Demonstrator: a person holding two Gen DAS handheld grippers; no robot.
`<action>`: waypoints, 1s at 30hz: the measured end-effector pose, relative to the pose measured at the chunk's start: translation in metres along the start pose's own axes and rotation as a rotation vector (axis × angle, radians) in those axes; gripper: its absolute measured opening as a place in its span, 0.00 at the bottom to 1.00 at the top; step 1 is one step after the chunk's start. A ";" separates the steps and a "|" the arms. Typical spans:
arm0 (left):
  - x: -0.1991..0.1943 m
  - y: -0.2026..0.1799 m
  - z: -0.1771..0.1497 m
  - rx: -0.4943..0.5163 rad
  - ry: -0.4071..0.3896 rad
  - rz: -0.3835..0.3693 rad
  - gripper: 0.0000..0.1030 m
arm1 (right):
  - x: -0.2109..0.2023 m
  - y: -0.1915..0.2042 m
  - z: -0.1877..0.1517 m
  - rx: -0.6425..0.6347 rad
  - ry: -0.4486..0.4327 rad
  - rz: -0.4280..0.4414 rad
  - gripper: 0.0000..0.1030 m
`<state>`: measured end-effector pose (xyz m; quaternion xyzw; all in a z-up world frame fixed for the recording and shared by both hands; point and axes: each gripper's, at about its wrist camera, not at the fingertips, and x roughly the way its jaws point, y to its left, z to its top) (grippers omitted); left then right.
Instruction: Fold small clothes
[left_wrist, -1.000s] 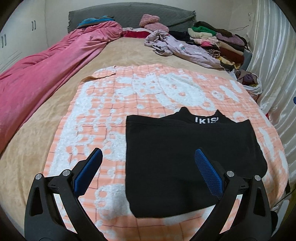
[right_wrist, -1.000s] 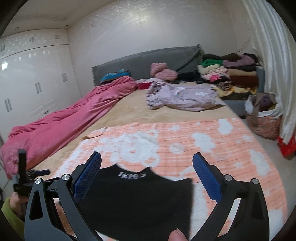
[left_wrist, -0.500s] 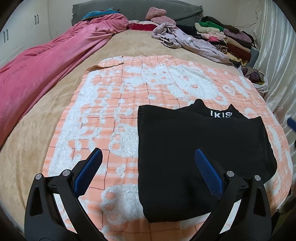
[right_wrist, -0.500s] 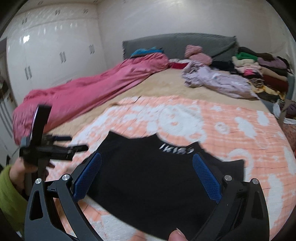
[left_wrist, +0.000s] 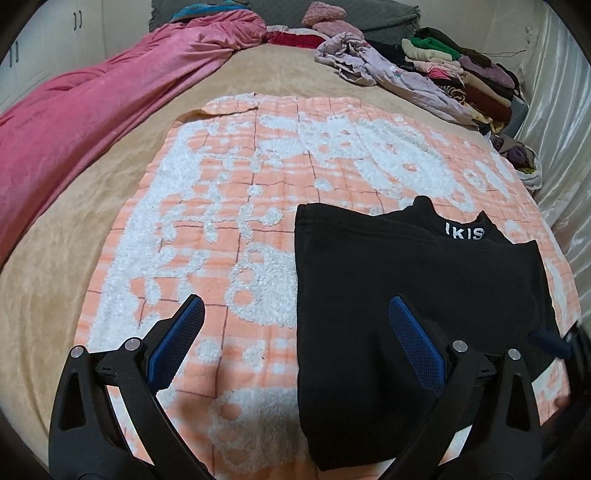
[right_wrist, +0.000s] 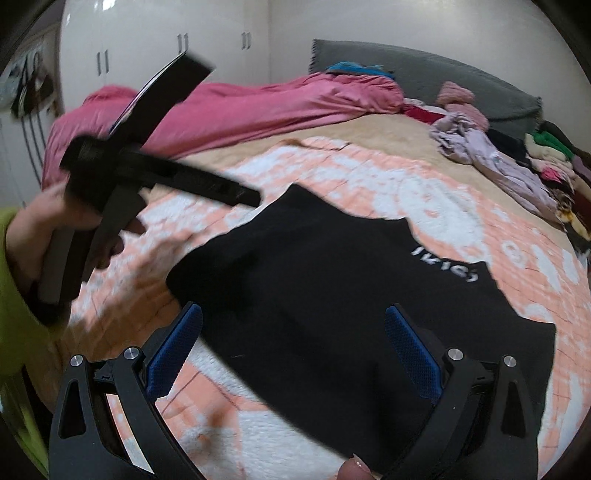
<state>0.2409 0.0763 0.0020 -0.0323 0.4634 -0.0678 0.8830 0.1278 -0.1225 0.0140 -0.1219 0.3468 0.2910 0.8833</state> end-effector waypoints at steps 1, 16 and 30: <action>0.002 0.001 0.000 -0.002 0.004 -0.002 0.91 | 0.004 0.004 -0.001 -0.009 0.007 0.004 0.96; 0.044 0.010 0.008 -0.051 0.075 -0.037 0.91 | 0.052 0.055 -0.023 -0.210 0.065 -0.008 0.96; 0.060 0.004 0.010 -0.039 0.096 -0.063 0.91 | 0.070 0.054 -0.019 -0.254 0.021 -0.153 0.76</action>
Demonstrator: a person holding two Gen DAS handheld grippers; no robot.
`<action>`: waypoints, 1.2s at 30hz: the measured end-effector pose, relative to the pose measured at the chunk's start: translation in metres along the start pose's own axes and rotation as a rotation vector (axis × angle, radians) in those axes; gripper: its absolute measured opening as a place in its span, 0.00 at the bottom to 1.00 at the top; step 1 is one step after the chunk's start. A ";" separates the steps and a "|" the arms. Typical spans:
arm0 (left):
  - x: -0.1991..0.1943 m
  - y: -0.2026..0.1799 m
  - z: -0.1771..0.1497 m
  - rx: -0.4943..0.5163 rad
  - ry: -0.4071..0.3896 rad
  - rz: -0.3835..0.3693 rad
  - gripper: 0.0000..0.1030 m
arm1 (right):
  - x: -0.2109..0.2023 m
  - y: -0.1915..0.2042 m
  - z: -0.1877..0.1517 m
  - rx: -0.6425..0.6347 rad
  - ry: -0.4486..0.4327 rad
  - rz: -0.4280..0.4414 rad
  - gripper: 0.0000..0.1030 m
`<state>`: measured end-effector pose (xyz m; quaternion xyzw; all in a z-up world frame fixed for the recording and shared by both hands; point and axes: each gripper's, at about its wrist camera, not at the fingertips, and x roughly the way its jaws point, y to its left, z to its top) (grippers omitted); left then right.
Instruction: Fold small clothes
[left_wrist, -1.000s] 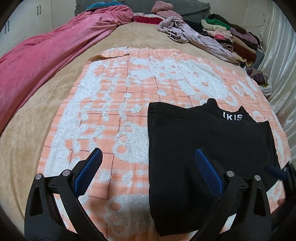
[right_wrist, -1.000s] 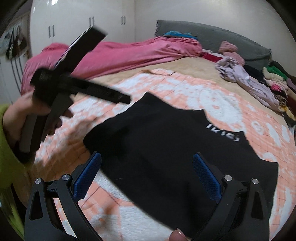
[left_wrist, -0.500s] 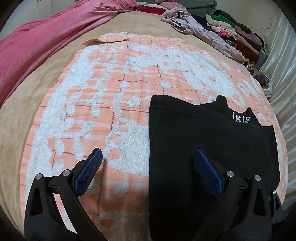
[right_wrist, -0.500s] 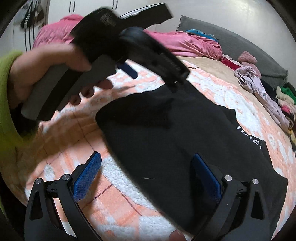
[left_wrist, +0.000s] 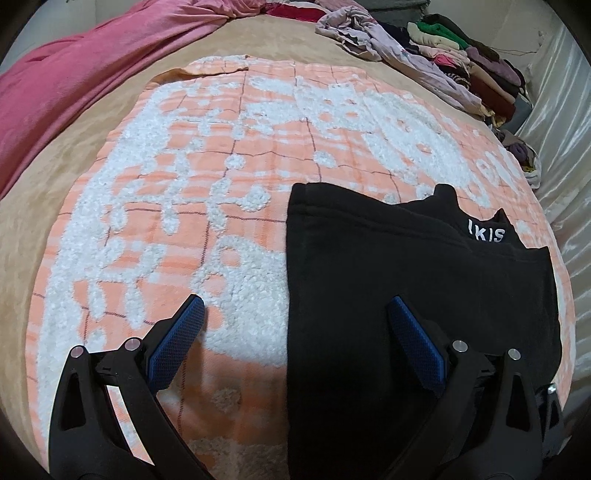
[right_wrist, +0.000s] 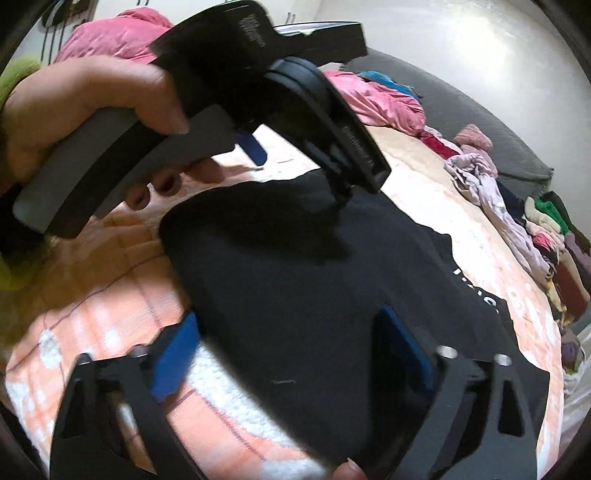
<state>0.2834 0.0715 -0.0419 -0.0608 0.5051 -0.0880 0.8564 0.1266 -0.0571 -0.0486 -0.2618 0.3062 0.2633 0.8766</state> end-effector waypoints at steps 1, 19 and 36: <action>0.001 -0.001 0.000 0.002 0.003 -0.001 0.91 | 0.000 -0.003 0.000 0.013 -0.004 0.001 0.70; 0.004 -0.011 -0.002 -0.045 0.056 -0.166 0.89 | -0.019 -0.049 -0.005 0.329 -0.088 0.263 0.11; 0.003 -0.038 -0.004 0.047 0.053 -0.120 0.45 | -0.031 -0.047 -0.010 0.360 -0.118 0.256 0.11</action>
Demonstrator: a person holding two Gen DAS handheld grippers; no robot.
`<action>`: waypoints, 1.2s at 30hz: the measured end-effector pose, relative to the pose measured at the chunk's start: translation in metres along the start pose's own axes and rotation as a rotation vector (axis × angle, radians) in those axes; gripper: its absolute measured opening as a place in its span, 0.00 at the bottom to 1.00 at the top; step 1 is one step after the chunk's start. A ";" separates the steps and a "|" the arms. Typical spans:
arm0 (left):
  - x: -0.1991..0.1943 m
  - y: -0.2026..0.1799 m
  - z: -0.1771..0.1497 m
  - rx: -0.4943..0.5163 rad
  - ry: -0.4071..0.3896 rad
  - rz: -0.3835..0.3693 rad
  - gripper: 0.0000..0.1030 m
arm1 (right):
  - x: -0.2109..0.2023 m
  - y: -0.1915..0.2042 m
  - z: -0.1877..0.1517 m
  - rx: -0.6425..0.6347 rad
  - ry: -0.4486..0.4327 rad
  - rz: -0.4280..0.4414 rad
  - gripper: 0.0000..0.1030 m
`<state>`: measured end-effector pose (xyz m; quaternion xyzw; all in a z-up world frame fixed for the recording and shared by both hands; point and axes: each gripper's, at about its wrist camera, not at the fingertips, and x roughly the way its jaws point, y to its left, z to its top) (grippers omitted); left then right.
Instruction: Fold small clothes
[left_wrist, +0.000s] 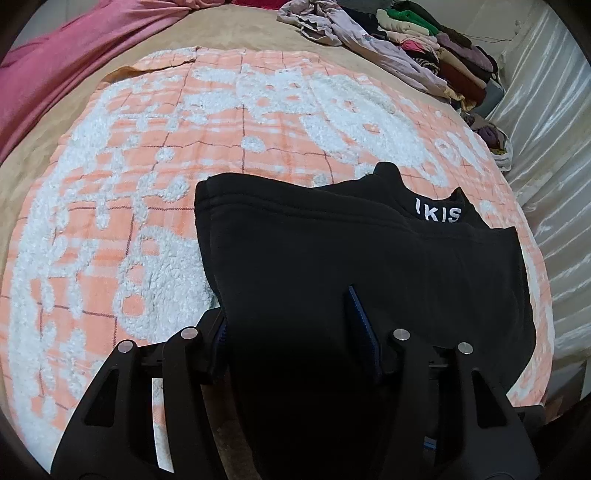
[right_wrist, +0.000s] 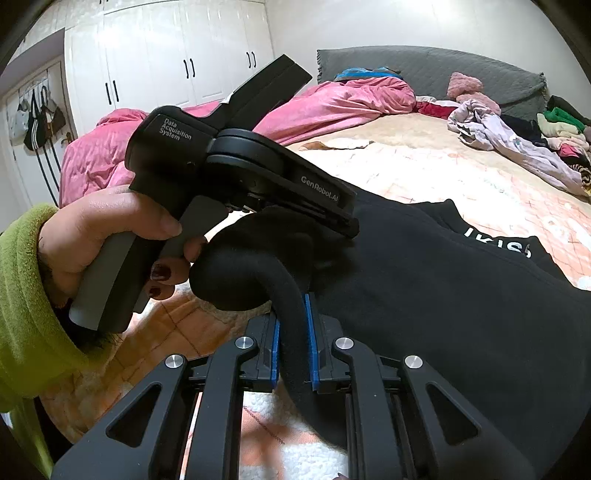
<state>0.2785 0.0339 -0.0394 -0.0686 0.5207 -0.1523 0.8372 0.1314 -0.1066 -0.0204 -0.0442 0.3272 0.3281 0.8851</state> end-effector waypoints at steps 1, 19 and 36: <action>0.000 0.000 0.000 -0.001 0.001 0.001 0.45 | 0.000 0.000 0.000 0.002 0.000 0.001 0.11; -0.039 -0.048 0.010 0.047 -0.073 -0.001 0.20 | -0.038 -0.015 -0.002 0.074 -0.099 -0.017 0.10; -0.040 -0.194 0.024 0.198 -0.087 -0.038 0.19 | -0.133 -0.079 -0.030 0.304 -0.270 -0.141 0.07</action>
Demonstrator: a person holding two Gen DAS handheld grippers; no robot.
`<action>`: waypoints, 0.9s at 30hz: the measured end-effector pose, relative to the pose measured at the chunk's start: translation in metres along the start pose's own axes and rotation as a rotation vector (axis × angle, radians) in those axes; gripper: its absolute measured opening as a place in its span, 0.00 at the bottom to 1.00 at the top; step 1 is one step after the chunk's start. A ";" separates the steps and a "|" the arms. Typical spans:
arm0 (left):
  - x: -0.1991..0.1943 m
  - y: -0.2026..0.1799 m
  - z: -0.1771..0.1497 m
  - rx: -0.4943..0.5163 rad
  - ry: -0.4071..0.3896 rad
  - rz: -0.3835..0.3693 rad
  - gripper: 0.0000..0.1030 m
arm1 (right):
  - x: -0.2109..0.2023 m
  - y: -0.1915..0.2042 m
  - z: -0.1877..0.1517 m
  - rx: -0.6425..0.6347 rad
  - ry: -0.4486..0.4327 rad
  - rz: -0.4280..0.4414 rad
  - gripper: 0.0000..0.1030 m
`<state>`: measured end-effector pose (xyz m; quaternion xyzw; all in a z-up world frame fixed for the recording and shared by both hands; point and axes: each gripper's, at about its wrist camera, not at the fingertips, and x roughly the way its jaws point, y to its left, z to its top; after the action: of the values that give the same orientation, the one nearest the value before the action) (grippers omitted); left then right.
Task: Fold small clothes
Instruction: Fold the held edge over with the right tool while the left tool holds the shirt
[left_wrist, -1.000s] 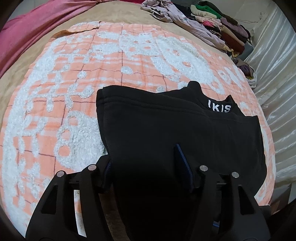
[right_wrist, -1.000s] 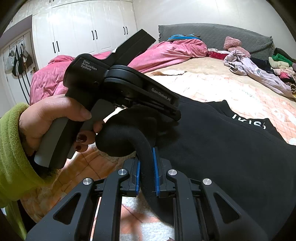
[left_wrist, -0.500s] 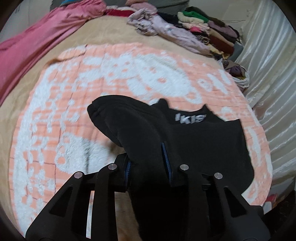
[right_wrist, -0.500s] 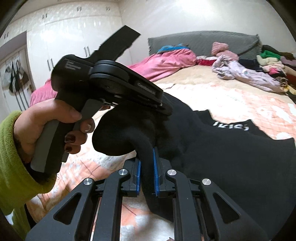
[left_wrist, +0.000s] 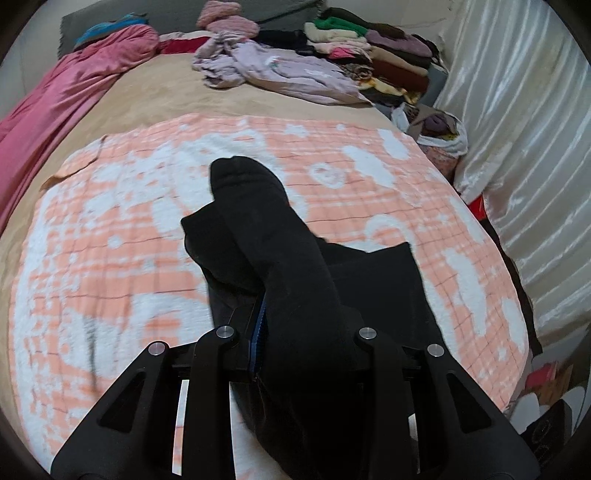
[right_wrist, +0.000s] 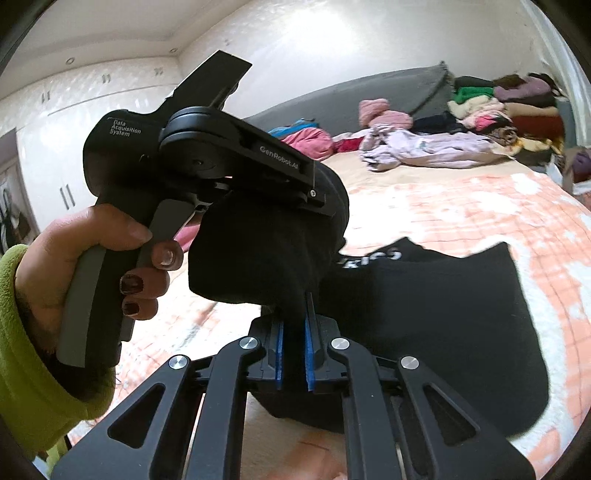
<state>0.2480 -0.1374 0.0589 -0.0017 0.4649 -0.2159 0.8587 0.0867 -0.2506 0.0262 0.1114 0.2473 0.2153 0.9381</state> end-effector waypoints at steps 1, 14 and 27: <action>0.003 -0.005 0.001 0.006 0.004 0.001 0.19 | -0.004 -0.006 0.000 0.012 -0.004 -0.008 0.07; 0.060 -0.083 -0.005 0.085 0.081 0.008 0.19 | -0.031 -0.059 -0.027 0.172 0.020 -0.094 0.07; 0.080 -0.092 -0.008 0.063 0.118 -0.054 0.49 | -0.023 -0.078 -0.041 0.245 0.075 -0.137 0.11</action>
<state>0.2451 -0.2488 0.0093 0.0255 0.5073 -0.2535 0.8233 0.0748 -0.3258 -0.0241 0.1996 0.3136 0.1230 0.9201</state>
